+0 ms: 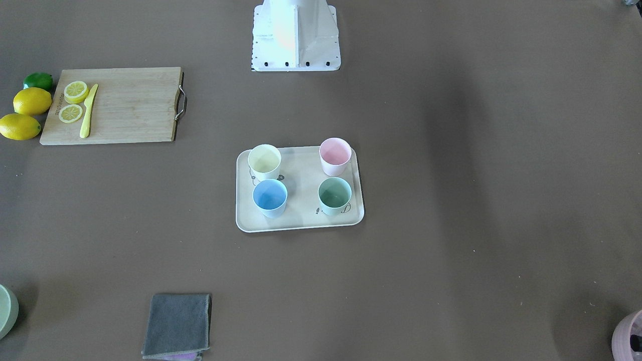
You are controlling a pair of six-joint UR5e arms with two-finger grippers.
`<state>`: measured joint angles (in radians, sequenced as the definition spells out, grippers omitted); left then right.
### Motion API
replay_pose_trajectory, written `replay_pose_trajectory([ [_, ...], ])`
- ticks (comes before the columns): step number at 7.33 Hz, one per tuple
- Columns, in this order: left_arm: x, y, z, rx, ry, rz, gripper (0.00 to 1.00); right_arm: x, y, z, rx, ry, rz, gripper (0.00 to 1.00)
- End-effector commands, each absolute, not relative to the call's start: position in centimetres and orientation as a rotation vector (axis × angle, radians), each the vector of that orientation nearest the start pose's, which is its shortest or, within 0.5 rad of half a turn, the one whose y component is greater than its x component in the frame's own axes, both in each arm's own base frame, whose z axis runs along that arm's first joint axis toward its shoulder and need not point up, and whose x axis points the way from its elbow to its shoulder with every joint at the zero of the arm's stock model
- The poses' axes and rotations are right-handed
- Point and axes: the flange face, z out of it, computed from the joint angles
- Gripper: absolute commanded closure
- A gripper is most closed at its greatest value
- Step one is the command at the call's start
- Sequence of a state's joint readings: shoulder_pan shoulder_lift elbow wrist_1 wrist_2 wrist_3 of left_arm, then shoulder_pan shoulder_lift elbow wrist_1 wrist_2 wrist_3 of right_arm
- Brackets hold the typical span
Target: Place all cups on tray
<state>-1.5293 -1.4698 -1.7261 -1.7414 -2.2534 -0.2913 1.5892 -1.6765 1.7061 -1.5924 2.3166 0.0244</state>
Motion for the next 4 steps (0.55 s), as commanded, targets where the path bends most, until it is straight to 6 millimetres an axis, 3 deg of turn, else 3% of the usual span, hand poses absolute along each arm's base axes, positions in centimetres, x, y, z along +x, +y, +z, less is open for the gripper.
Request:
replay_pose_trajectory([
  [1,-5.12,-46.64,61.58,0.104,0.707,-0.161,0.02,7.39,-44.64,64.43,0.009,-0.747,0.036,0.00],
  [4,-5.12,-46.65,61.43,0.107,0.708,-0.160,0.02,7.38,-44.74,64.13,0.015,-0.749,0.034,0.00],
])
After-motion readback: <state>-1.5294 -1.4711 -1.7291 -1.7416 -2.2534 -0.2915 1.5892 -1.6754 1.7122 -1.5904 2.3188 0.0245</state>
